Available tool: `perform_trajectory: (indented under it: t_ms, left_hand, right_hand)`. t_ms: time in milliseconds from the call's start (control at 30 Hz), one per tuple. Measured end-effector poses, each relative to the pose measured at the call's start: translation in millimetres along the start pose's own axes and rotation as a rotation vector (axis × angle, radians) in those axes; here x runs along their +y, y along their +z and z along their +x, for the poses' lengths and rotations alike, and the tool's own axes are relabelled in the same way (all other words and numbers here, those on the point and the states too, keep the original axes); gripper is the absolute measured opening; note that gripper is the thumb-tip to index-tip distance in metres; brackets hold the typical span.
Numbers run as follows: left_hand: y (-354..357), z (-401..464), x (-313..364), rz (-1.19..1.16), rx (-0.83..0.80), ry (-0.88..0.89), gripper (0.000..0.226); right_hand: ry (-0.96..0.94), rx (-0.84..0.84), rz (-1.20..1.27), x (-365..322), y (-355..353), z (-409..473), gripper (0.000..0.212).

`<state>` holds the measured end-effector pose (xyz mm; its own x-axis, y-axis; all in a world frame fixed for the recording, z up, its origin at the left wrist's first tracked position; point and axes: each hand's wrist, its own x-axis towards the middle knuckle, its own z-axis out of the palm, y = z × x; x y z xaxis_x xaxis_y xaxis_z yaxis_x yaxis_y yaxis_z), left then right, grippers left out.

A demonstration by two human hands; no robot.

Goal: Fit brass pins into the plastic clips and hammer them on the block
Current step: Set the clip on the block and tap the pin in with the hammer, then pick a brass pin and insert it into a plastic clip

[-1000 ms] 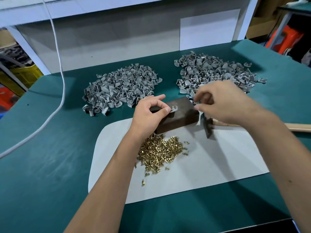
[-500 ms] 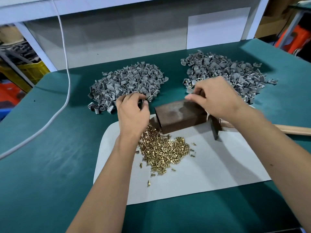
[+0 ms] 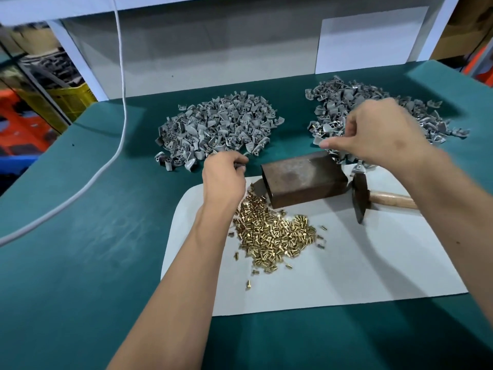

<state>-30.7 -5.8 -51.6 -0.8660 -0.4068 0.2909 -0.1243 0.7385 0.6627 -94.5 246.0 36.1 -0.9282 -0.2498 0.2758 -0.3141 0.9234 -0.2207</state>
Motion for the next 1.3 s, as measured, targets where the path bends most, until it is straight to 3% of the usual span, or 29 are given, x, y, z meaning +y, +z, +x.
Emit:
perform_trajectory:
  t_ms: [100, 200, 300, 433, 533, 833, 967, 1033, 1200, 1300]
  left_hand:
    - [-2, 1, 1, -0.114, 0.019, -0.058, 0.024]
    - [-6, -1, 2, -0.115, 0.047, -0.023, 0.023]
    - [-10, 0, 1, -0.135, 0.052, 0.009, 0.02]
    - [-12, 0, 0, -0.157, 0.082, 0.006, 0.014]
    - [-12, -2, 1, -0.25, 0.15, -0.017, 0.017]
    - [-11, -1, 3, -0.564, 0.229, -0.054, 0.015]
    - [-11, 0, 5, -0.577, 0.251, -0.084, 0.012]
    - [-11, 1, 7, -0.653, 0.214, -0.112, 0.017]
    - [-9, -4, 25, -0.955, 0.005, -0.084, 0.035]
    - [-4, -13, 34, -1.037, -0.121, -0.033, 0.033]
  right_hand:
    - [-0.302, -0.164, 0.115, -36, -12, -13, 0.037]
    - [-0.579, -0.476, 0.217, -80, -15, -39, 0.017]
    - [-0.772, -0.684, 0.258, -112, -2, -63, 0.014]
    - [-0.911, -0.842, 0.281, -133, 13, -81, 0.015]
    - [-0.887, -0.92, 0.276, -138, 23, -89, 0.013]
    - [-0.815, -0.843, 0.242, -135, 35, -91, 0.006]
    - [-0.859, -0.74, 0.249, -133, 35, -90, 0.004]
    - [-0.814, -0.635, 0.37, -125, 28, -83, 0.006]
    - [-0.454, -0.44, 0.888, -80, 15, -68, 0.016]
    - [-0.317, -0.171, 1.03, -56, 22, -63, 0.012]
